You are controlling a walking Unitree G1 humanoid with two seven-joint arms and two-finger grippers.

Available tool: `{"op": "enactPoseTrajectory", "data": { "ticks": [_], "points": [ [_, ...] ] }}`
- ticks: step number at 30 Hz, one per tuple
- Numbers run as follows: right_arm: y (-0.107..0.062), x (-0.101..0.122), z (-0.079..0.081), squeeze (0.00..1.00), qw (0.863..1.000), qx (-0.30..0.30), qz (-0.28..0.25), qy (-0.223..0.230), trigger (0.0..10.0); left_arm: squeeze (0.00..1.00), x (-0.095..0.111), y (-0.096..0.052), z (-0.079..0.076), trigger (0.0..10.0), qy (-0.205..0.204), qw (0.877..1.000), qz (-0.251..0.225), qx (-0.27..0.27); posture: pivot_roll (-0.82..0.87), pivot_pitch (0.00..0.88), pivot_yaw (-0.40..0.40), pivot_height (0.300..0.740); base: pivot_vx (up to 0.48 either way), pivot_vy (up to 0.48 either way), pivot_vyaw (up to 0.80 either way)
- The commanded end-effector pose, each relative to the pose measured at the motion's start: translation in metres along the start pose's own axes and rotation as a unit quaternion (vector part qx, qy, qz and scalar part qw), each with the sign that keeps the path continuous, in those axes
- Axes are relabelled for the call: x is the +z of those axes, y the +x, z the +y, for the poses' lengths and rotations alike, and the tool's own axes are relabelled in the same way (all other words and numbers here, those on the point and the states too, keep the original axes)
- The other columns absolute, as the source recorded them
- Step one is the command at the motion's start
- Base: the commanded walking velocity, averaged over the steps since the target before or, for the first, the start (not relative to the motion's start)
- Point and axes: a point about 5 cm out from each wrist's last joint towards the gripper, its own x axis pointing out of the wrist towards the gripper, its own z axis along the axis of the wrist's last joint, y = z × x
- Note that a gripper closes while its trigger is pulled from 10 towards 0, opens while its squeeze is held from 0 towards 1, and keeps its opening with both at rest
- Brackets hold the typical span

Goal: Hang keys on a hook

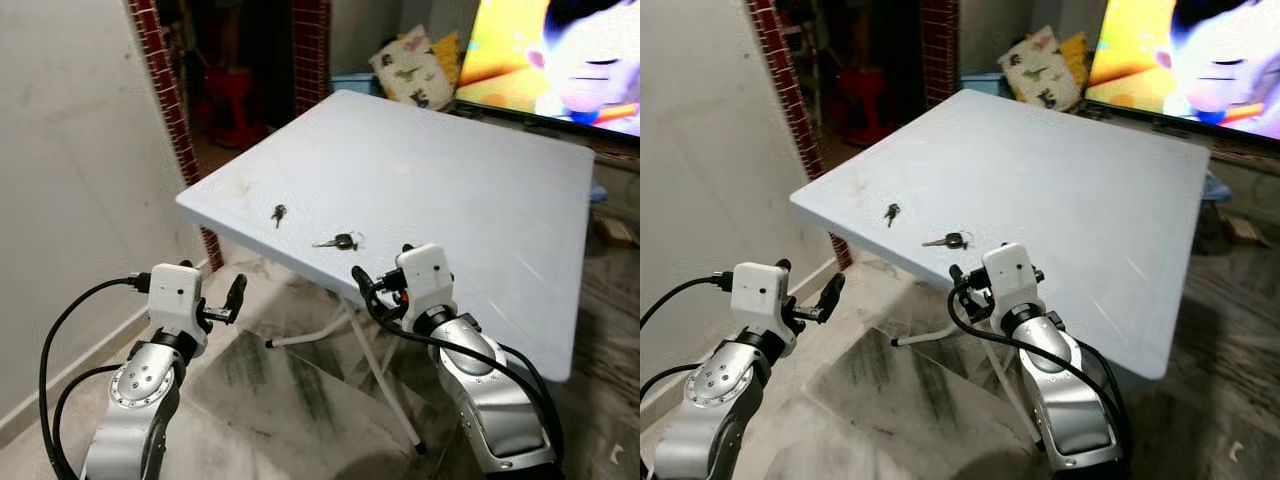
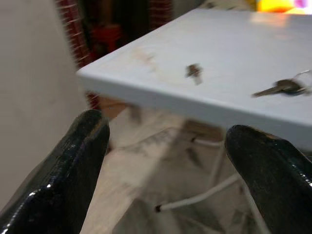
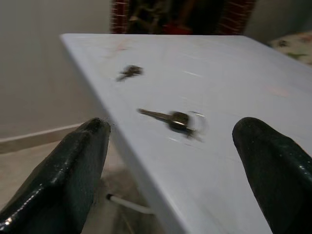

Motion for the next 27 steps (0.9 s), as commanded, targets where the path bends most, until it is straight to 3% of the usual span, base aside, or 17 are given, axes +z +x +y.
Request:
{"op": "enactPoseTrajectory", "data": {
  "ticks": [1, 19, 27],
  "points": [
    [0.0003, 0.0037, 0.0034, 0.00, 1.000, 0.010, -0.009, 0.003, 10.0, 0.00, 0.0021, -0.0016, 0.0013, 10.0, 0.006, 1.000, -0.004, 0.007, 0.07, 0.000, 0.019, 0.740, 0.000, 0.000, 0.00],
    [0.0007, 0.0029, 0.0036, 0.00, 1.000, 0.016, -0.008, 0.000, 10.0, 0.00, -0.0035, -0.0035, 0.0028, 10.0, -0.007, 1.000, 0.003, 0.012, 0.07, 0.000, 0.015, 0.740, 0.000, 0.000, 0.00],
    [-0.0002, 0.0016, 0.0038, 0.00, 1.000, 0.014, -0.005, 0.001, 10.0, 0.00, -0.0042, -0.0043, 0.0033, 10.0, -0.006, 1.000, 0.005, 0.015, 0.07, 0.000, 0.015, 0.740, 0.000, -0.212, 0.00]
  ]
}}
